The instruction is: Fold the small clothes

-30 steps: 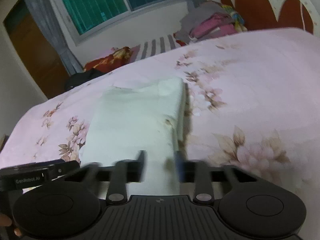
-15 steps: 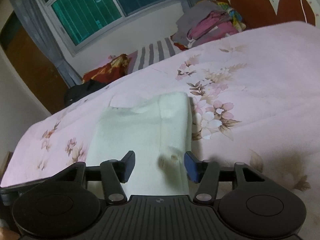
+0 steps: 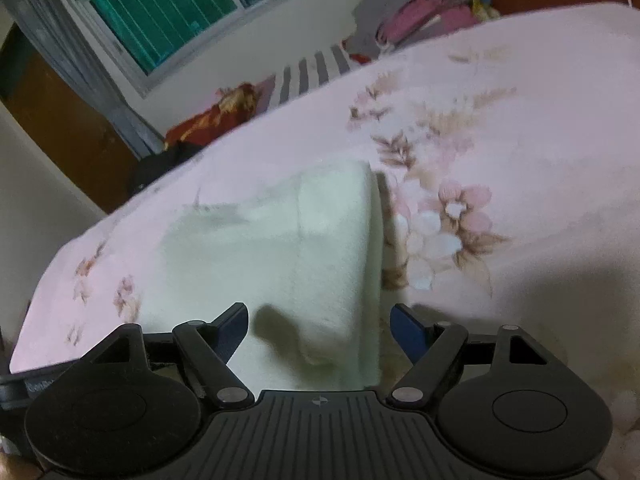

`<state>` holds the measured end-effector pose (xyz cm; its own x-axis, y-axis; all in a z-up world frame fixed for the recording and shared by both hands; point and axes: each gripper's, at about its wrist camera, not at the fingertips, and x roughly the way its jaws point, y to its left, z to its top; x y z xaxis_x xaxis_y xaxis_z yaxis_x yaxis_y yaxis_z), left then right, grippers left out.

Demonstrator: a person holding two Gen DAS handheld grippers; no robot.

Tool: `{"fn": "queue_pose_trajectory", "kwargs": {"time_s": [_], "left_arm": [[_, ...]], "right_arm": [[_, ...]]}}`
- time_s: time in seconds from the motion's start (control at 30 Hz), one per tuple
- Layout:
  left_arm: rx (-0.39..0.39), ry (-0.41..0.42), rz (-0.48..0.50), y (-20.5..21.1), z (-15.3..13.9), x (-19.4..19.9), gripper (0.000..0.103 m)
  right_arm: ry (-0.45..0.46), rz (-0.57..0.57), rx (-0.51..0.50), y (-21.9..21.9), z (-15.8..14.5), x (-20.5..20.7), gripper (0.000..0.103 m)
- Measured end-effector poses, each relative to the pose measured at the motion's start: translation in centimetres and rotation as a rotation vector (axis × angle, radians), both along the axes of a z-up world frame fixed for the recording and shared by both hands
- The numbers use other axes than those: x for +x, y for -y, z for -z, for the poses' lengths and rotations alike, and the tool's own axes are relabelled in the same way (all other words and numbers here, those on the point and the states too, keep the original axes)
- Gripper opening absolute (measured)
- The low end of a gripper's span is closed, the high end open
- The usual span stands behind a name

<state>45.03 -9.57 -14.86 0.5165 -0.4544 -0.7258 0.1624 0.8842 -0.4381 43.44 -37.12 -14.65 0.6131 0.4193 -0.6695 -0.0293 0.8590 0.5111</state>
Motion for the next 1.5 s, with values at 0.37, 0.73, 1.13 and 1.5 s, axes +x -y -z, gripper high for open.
{"fn": "queue_pose_trajectory", "kwargs": {"time_s": [0.37, 0.73, 1.13, 1.5], "left_arm": [[-0.061, -0.012, 0.005, 0.6, 0.9, 0.7, 0.05], [-0.016, 0.031, 0.019, 0.9, -0.4, 0.1, 0.036], [-0.003, 0.089, -0.009, -2.9, -4.6, -2.1, 0.036], [0.029, 0.137, -0.084, -16.0, -7.5, -5.8, 0.036]], "right_arm": [[0.021, -0.06, 0.044, -0.4, 1.4, 0.5, 0.059], [0.017, -0.036, 0.089, -0.7, 0.6, 0.1, 0.033], [0.075, -0.073, 0.134, -3.9, -3.3, -0.6, 0.033], [0.116, -0.168, 0.165, -16.9, -6.3, -2.2, 0.033]]}}
